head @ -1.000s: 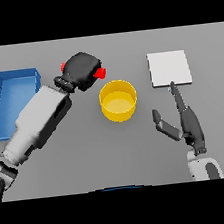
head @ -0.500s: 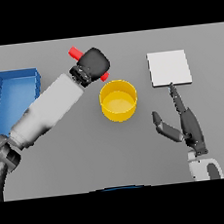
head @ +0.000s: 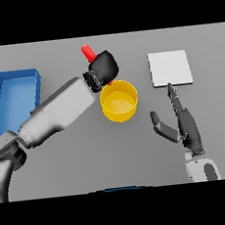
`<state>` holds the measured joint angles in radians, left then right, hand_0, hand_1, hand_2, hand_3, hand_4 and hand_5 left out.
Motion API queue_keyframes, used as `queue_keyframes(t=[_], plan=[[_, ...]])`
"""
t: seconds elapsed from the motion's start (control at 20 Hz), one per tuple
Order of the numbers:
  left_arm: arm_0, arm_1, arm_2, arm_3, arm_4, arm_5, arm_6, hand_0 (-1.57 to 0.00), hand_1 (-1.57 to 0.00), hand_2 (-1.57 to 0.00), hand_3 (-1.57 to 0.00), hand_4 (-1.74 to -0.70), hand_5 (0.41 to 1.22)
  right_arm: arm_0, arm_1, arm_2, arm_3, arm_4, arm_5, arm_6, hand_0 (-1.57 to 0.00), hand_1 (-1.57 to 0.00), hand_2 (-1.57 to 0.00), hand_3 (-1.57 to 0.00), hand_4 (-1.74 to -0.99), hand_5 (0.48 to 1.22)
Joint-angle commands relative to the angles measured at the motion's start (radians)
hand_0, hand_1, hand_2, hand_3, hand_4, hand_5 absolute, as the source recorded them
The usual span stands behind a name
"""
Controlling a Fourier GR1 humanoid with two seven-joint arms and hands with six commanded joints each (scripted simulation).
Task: Pick up the red beaker and tilt it to pour out 1 green nut into yellow bowl. Pick up the yellow bowl and place it on the metallic measuring scale.
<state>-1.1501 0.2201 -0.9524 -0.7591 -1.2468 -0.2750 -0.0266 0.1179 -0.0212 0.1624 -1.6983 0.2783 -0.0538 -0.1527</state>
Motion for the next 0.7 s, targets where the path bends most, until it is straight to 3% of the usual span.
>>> queue_keyframes(t=[0.0,0.2,0.65], plan=[[-0.006,-0.001,-0.020,-0.003,-0.024,0.008,0.005,-1.57,-1.57,-1.57,-1.57,-1.74,1.221,0.006,0.001,0.000,0.001,0.005,-0.005,0.000,0.00,0.00,0.00,0.00,-1.055,0.691],[-0.052,-0.018,-0.083,0.032,-0.086,-0.006,-0.033,-1.57,-1.57,-1.57,-1.57,-1.73,1.221,-0.006,-0.005,0.001,-0.001,0.027,-0.020,0.006,0.00,0.00,0.00,0.00,-1.082,0.677],[-0.164,-0.071,-0.190,0.095,-0.196,-0.070,-0.120,-1.57,-1.57,-1.57,-1.57,-1.73,1.221,0.007,-0.006,0.004,-0.013,0.034,-0.023,-0.012,0.00,0.00,0.00,0.00,-1.035,0.685]])
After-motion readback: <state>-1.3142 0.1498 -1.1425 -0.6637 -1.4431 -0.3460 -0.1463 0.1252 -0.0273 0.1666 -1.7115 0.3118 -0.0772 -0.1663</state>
